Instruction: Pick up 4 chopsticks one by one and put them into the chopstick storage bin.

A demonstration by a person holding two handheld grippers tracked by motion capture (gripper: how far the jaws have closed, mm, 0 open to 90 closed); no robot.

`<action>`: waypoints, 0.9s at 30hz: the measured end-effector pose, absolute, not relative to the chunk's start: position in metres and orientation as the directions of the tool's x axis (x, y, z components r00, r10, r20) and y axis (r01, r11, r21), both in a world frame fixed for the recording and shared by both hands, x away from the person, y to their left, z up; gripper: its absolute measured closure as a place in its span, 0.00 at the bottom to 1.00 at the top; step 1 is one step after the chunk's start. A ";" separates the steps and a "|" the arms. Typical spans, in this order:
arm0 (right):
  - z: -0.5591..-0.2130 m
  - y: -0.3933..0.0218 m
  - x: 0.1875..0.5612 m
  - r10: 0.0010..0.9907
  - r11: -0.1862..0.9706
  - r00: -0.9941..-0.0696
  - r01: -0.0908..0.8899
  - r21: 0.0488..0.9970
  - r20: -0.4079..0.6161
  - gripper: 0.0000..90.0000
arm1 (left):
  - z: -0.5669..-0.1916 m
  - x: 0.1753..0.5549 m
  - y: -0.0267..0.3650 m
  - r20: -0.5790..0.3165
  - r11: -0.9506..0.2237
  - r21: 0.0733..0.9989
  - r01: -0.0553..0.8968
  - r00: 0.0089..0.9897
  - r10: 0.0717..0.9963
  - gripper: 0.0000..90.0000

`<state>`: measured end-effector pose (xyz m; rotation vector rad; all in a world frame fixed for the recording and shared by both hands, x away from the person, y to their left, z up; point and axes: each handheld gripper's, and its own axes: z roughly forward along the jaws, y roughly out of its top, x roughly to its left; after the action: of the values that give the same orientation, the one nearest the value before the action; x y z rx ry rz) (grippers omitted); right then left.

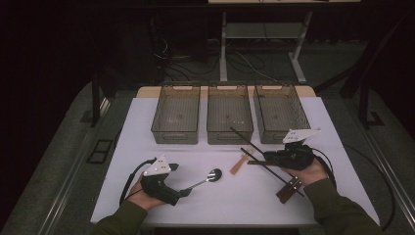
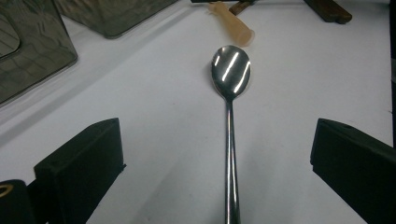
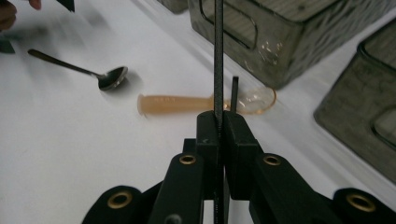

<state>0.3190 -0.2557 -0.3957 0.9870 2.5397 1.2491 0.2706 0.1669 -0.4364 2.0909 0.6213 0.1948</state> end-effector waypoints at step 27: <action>-0.370 -0.190 0.351 0.609 0.401 -0.781 0.458 0.793 0.142 0.94 | -0.435 0.269 0.165 -0.095 -0.451 0.823 0.346 0.866 0.491 0.02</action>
<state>0.3505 -0.1902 -0.3700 0.9545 2.4831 1.3230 0.2693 0.1654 -0.4353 2.0859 0.6071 0.1926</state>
